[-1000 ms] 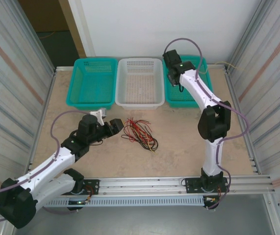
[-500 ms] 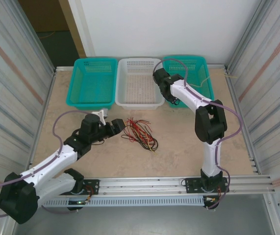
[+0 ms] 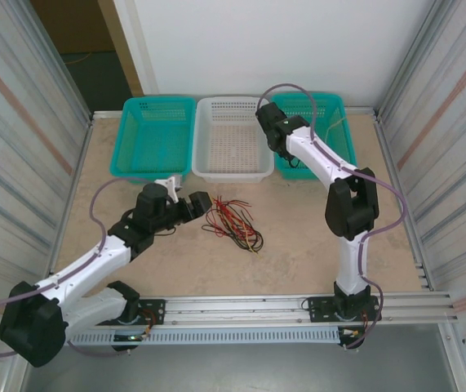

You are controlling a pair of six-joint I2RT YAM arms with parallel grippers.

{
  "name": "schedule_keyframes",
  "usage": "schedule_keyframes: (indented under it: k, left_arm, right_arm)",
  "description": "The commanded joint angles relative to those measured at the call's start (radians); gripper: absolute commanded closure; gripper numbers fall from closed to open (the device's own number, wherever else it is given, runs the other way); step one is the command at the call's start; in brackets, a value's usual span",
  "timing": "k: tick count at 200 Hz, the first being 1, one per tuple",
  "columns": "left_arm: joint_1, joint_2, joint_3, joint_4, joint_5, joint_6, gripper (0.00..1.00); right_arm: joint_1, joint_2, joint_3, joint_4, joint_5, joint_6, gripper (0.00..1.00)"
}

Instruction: Untangle the cables

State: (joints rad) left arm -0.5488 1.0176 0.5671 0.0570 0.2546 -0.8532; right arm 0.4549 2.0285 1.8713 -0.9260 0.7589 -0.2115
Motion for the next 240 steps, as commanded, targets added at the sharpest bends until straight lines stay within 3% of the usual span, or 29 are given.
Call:
schedule_keyframes:
  k: [1,30,44,50,73,100,141,165,179,240]
  left_arm:
    - [0.006,0.014,0.044,0.001,0.013,0.044,0.23]
    - [0.006,0.039,0.071,-0.027,0.027,0.074,0.24]
    - [0.006,0.053,0.077,-0.038,0.037,0.075,0.25]
    - [0.006,0.057,0.076,-0.039,0.040,0.074,0.26]
    - [0.006,0.067,0.066,-0.043,0.044,0.059,0.27]
    - [0.006,0.083,0.072,-0.075,0.057,0.056,0.28]
    - [0.006,0.090,0.068,-0.103,0.038,0.033,0.32]
    - [0.006,0.103,0.065,-0.153,0.001,0.003,0.39]
    - [0.006,0.111,0.062,-0.171,-0.006,-0.010,0.42]
    - [0.014,0.069,0.042,-0.257,-0.043,-0.006,0.48]
  right_arm:
    - [-0.065,-0.112,0.107,-0.099,-0.039,0.257,0.40]
    - [-0.122,-0.258,0.019,-0.074,-0.384,0.528,0.35]
    - [-0.119,-0.324,-0.089,-0.017,-0.587,0.604,0.40]
    - [-0.105,-0.348,-0.135,0.005,-0.697,0.611,0.43]
    - [0.030,-0.437,-0.328,0.133,-0.885,0.585,0.47]
    - [0.195,-0.441,-0.440,0.114,-0.900,0.565,0.51]
    - [0.310,-0.428,-0.621,0.219,-0.970,0.670,0.58]
    - [0.344,-0.385,-0.614,0.239,-0.918,0.703,0.62]
    - [0.344,-0.347,-0.605,0.255,-0.902,0.703,0.58]
    - [0.404,-0.248,-0.496,0.266,-0.886,0.725,0.63]
